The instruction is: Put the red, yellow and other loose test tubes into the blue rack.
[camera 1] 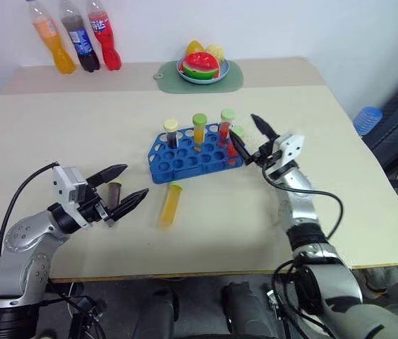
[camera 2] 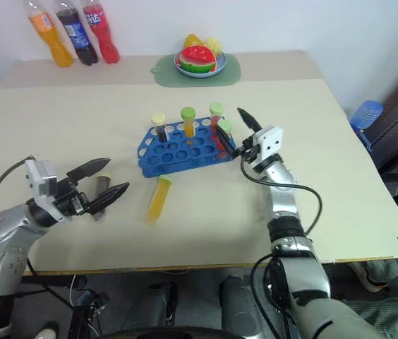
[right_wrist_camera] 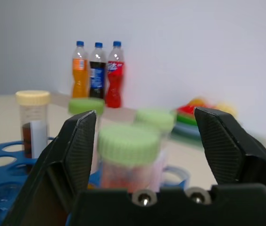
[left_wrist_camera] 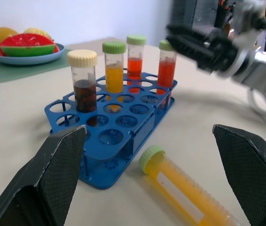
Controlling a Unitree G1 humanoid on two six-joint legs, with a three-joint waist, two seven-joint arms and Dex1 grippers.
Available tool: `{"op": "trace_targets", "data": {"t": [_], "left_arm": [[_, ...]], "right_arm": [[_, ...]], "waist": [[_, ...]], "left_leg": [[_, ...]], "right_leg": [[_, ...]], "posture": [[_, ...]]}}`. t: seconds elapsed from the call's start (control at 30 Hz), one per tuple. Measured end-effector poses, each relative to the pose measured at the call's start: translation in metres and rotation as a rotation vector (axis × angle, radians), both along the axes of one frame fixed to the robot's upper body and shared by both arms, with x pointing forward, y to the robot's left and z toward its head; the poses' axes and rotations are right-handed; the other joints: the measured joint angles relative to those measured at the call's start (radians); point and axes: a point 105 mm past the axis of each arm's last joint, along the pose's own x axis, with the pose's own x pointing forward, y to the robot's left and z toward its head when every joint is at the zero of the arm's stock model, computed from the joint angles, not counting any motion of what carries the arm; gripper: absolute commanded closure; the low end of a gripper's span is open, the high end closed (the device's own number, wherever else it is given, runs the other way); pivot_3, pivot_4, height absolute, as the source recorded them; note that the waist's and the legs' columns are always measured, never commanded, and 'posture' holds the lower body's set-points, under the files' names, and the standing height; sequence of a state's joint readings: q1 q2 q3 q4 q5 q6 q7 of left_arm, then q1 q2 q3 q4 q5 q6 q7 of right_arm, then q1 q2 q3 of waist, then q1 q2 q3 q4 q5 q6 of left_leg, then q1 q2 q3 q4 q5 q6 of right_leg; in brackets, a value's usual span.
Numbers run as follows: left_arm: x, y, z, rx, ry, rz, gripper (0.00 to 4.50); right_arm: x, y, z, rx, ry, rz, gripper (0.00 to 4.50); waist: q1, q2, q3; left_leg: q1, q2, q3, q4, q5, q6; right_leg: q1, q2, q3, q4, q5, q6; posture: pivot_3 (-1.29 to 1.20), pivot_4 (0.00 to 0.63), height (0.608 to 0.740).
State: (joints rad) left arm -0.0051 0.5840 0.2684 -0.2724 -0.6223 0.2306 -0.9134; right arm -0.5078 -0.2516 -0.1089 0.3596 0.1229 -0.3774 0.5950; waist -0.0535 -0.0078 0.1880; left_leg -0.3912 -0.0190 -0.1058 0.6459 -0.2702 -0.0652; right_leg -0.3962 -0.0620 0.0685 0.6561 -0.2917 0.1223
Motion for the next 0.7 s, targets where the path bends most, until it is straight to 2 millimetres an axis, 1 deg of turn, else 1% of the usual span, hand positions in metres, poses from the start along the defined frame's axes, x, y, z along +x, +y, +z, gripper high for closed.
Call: {"op": "trace_targets", "data": {"t": [0.07,0.13,0.17,0.2,0.27,0.3,0.4,0.47,0.53,0.6,0.63,0.7], "left_arm": [[0.001,0.001,-0.003,-0.004,0.010,0.001,0.00],[0.001,0.002,-0.006,-0.010,0.024,0.004,0.00],[0.002,0.003,-0.009,-0.013,0.032,0.006,0.00],[0.001,0.002,-0.009,-0.014,0.035,0.003,0.00],[0.001,0.000,-0.009,-0.011,0.033,-0.012,0.00],[0.001,0.001,-0.010,-0.005,0.038,-0.019,0.00],[0.000,0.009,-0.016,0.029,0.071,-0.031,0.00],[0.000,0.016,-0.018,0.053,0.087,-0.036,0.00],[0.000,0.024,-0.022,0.076,0.103,-0.017,0.00],[0.002,0.029,-0.023,0.082,0.110,0.022,0.00],[0.004,0.029,-0.023,0.069,0.118,0.044,0.00],[0.006,0.019,-0.018,0.023,0.125,0.087,0.00]], "right_arm": [[-0.018,-0.017,-0.003,-0.126,0.082,-0.079,0.75],[-0.032,-0.032,-0.009,-0.217,0.280,-0.074,0.75],[-0.038,-0.035,-0.006,-0.225,0.359,-0.059,0.75],[-0.043,-0.034,-0.003,-0.191,0.439,-0.026,0.75],[-0.051,-0.024,0.001,-0.105,0.606,0.070,0.75],[-0.055,-0.015,-0.001,-0.071,0.726,0.115,0.75],[-0.057,0.010,0.000,0.036,0.981,0.184,0.75],[-0.063,0.025,-0.003,0.067,1.084,0.250,0.75],[-0.066,0.035,-0.010,0.088,1.157,0.297,0.75],[-0.067,0.037,-0.013,0.098,1.181,0.302,0.75],[-0.067,0.036,-0.013,0.097,1.177,0.294,0.75],[-0.069,0.030,-0.013,0.083,1.161,0.264,0.75]], "waist": [[0.011,0.000,0.000],[0.015,0.001,0.001],[0.011,0.001,0.001],[0.007,0.001,0.000],[0.003,0.001,0.000],[0.001,0.001,0.000],[0.001,0.001,0.000],[0.010,0.001,0.000],[0.018,0.001,0.000],[0.022,0.001,0.001],[0.023,0.001,0.001],[0.030,0.000,0.000]], "left_leg": [[-0.001,-0.001,0.000,0.000,0.000,0.000],[-0.001,-0.001,0.000,0.001,0.000,0.000],[0.000,-0.001,0.000,0.001,0.000,0.000],[0.001,0.000,0.001,0.001,0.000,0.000],[0.003,0.002,0.001,0.000,0.000,0.000],[0.003,0.003,0.000,0.000,0.000,0.000],[0.001,0.003,0.000,0.000,0.000,0.000],[0.000,0.003,0.000,-0.001,0.000,0.000],[-0.003,0.001,0.001,-0.001,0.000,0.000],[-0.005,-0.001,0.001,-0.001,0.000,0.001],[-0.006,-0.001,0.000,0.000,-0.001,0.001],[-0.006,-0.001,0.000,0.001,-0.001,0.002]], "right_leg": [[-0.001,0.000,0.000,-0.001,0.000,0.000],[0.001,-0.001,0.000,-0.001,0.000,0.000],[0.002,-0.001,0.000,-0.001,0.000,0.000],[0.003,0.000,0.000,-0.001,0.000,-0.001],[0.003,0.002,0.000,-0.001,0.000,-0.001],[0.003,0.003,0.000,-0.001,0.000,-0.002],[0.001,0.004,0.000,-0.001,0.000,-0.003],[0.000,0.004,0.000,-0.001,0.000,-0.003],[0.000,0.001,-0.002,-0.004,0.000,-0.002],[-0.001,-0.002,-0.002,-0.005,0.000,-0.002],[-0.001,-0.002,-0.002,-0.006,0.000,-0.001],[-0.001,-0.003,-0.002,-0.007,0.000,-0.001]], "posture": [[0.00,0.150,0.740],[0.00,0.150,0.740],[0.00,0.150,0.740],[0.00,0.150,0.740],[0.00,0.150,0.740],[0.00,0.150,0.740],[0.00,0.150,0.740],[0.00,0.150,0.740],[0.00,0.150,0.740],[0.00,0.150,0.740],[0.00,0.150,0.740],[0.00,0.150,0.740]]}}
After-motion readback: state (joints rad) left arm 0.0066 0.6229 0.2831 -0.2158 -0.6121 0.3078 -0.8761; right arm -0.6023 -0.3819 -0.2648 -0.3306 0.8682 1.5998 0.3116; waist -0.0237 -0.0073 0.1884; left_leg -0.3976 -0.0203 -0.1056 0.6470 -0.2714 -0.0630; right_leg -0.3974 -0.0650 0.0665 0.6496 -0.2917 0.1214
